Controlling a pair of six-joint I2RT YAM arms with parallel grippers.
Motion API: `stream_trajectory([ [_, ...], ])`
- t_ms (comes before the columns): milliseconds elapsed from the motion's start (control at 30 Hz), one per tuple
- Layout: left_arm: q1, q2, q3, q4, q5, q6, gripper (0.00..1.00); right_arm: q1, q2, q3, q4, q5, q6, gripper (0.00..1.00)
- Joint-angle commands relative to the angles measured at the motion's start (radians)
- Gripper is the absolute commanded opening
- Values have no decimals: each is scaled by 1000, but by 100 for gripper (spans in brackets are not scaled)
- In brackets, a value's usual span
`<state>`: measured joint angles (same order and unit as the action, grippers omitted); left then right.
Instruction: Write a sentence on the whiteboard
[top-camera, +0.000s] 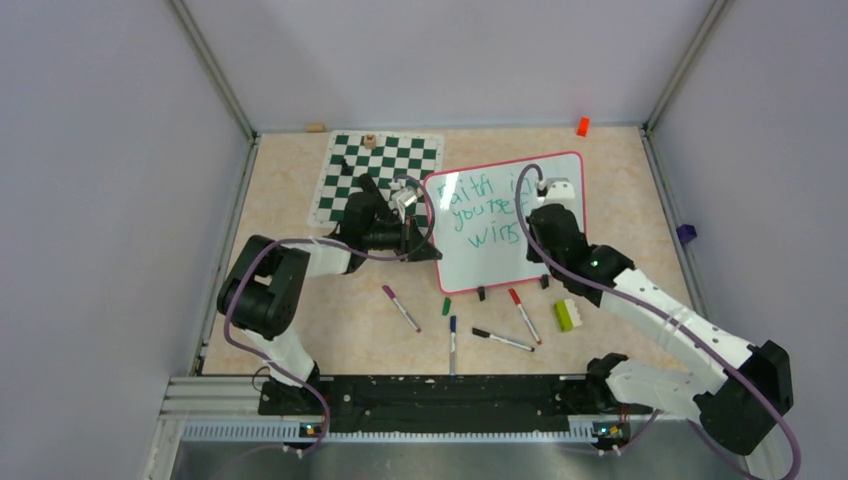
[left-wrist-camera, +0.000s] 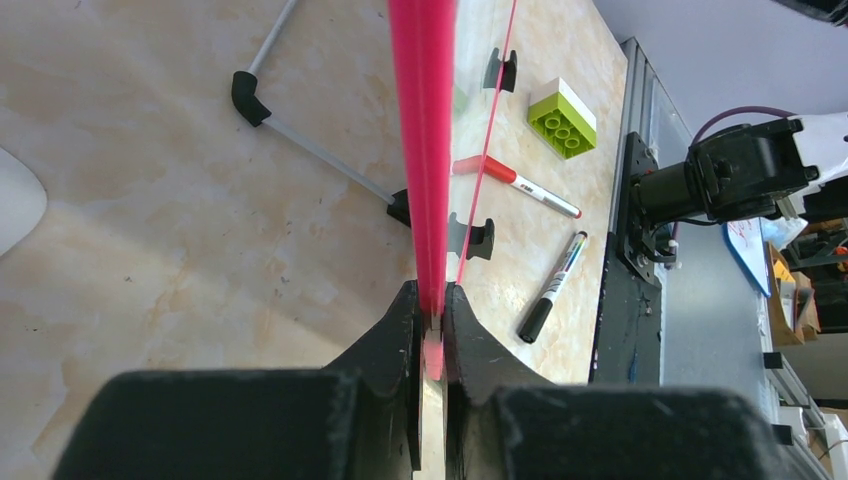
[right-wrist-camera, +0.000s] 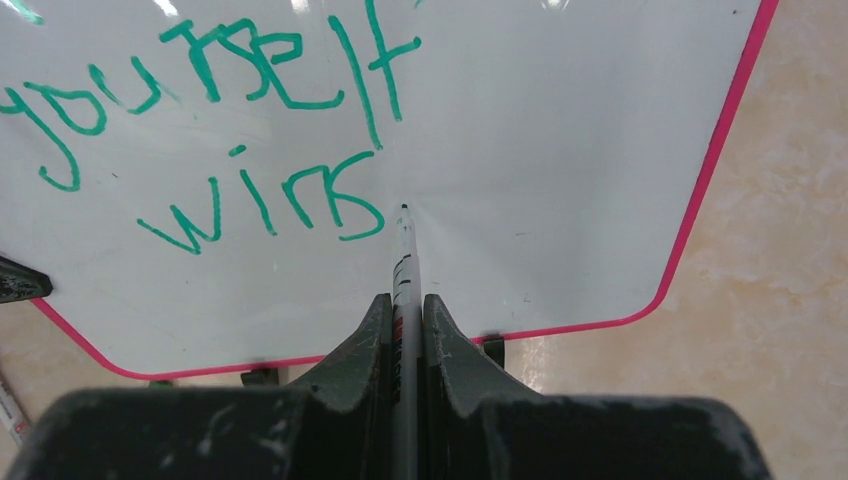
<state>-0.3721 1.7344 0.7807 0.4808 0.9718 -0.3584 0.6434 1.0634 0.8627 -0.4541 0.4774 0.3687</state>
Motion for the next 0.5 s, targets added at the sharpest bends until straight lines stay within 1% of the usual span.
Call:
stream_trajectory([
  [0,0,-36,-8,-36,-44,42,8,-15,-17,-40,42,-7,38,0],
  [233,0,-32,-9,-20,-39,31,8,-16,-18,-99,88,12,62,0],
  [367,-1,-36,-9,-23,-45,36,8,-16,-30,-79,80,18,54,0],
  [433,0,-40,-10,-28,-49,41,8,-16,-63,-68,63,12,43,0],
  [467,-1,-48,-11,-33,-56,47,10,-16,-89,-62,52,7,38,0],
])
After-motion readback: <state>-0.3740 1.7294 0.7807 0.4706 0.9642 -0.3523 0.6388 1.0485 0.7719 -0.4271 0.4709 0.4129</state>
